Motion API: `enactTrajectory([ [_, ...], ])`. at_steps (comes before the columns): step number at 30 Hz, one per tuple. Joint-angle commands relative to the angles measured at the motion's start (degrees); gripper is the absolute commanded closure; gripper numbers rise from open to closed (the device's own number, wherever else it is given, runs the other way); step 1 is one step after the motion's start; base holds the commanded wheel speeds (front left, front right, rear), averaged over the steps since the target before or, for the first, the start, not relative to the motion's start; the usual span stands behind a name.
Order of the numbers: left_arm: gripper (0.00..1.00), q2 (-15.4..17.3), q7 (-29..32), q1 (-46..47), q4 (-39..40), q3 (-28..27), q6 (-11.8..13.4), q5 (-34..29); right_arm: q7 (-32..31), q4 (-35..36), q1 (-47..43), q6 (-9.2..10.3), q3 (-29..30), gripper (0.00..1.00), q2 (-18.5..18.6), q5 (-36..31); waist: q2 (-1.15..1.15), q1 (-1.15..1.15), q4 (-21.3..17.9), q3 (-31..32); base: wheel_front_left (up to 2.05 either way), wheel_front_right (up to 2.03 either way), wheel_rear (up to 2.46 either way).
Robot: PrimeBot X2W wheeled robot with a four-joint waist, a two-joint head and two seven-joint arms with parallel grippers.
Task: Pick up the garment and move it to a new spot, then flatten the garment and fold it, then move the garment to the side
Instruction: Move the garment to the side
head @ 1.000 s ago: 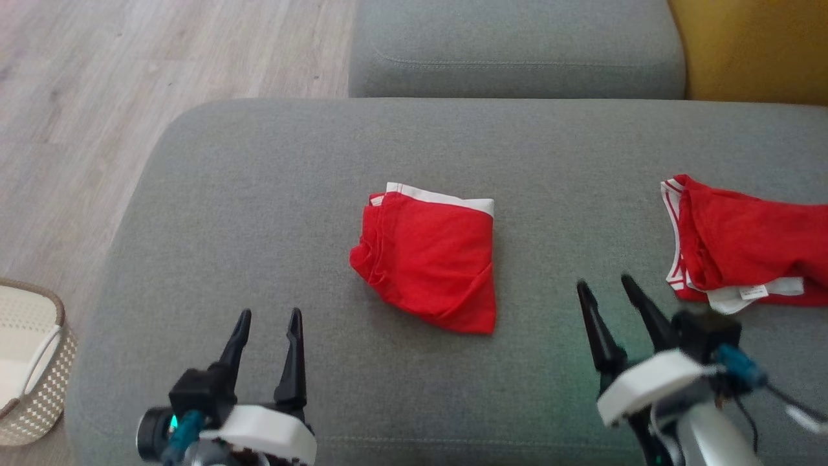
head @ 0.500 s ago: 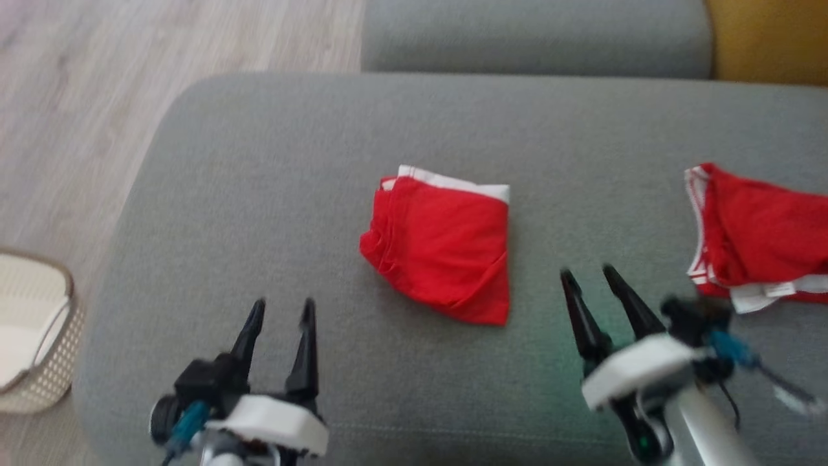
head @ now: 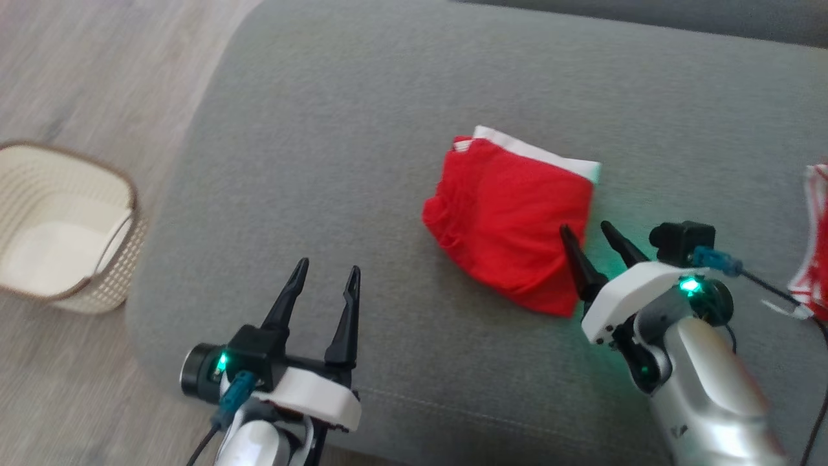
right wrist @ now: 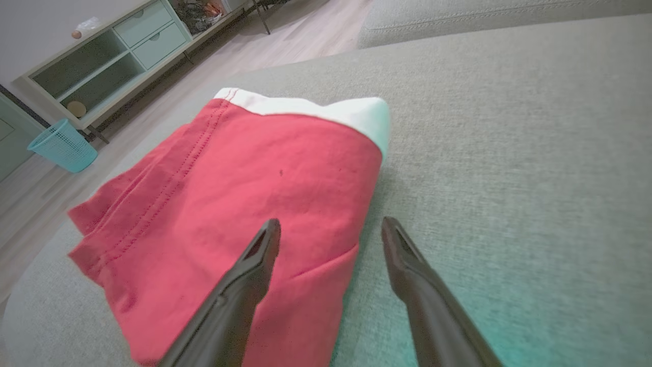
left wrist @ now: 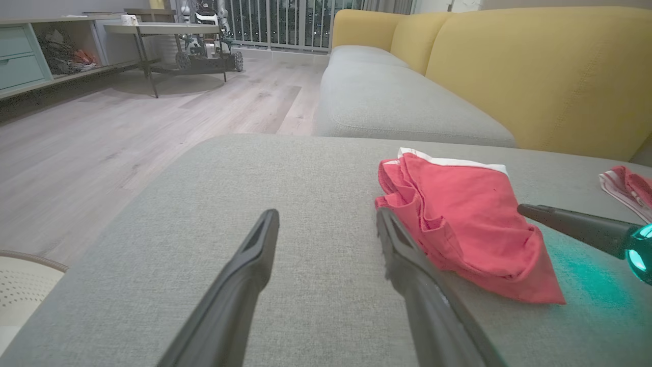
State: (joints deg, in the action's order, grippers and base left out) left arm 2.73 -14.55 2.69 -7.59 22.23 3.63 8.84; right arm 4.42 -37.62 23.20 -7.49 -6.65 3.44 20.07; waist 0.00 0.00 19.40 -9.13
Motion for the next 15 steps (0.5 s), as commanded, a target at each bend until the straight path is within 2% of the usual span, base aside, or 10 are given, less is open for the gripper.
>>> enactTrajectory([
  [1,0.00,0.15,-0.45,2.82,2.02,-1.13,0.43,0.41,-0.07,-0.03,2.94,0.00,-0.47,0.00,-0.40,-0.30,0.00,0.00,1.93,-1.31,0.00,0.00,0.00],
  [6,0.00,0.15,-0.45,2.93,1.86,-0.56,0.88,0.74,-0.56,-5.46,4.94,0.00,0.70,0.00,-0.48,0.58,0.00,0.00,3.12,-1.53,0.00,0.00,0.00],
  [9,0.00,0.15,-0.45,2.92,1.70,-0.48,0.95,0.78,-0.94,-7.73,5.85,0.00,-0.86,0.00,-0.52,1.86,0.00,0.00,3.34,-1.55,0.00,0.00,0.00],
  [10,0.00,0.15,-0.45,2.88,1.65,-0.50,0.98,0.77,-0.83,-8.29,6.12,0.00,-1.79,0.43,-0.53,1.71,0.00,0.00,3.31,-1.50,0.00,0.00,0.00],
  [11,0.00,0.15,-0.45,2.85,1.60,-0.54,1.04,0.77,-0.36,-8.73,6.37,0.00,-2.64,1.00,-0.53,1.32,0.00,0.00,3.21,-1.43,0.00,0.00,0.00],
  [15,0.00,0.15,-0.45,2.80,1.41,-0.79,1.22,0.68,2.49,-10.02,7.52,0.00,-5.62,1.00,0.24,-1.93,0.00,0.00,1.92,-0.84,0.00,0.00,0.00],
])
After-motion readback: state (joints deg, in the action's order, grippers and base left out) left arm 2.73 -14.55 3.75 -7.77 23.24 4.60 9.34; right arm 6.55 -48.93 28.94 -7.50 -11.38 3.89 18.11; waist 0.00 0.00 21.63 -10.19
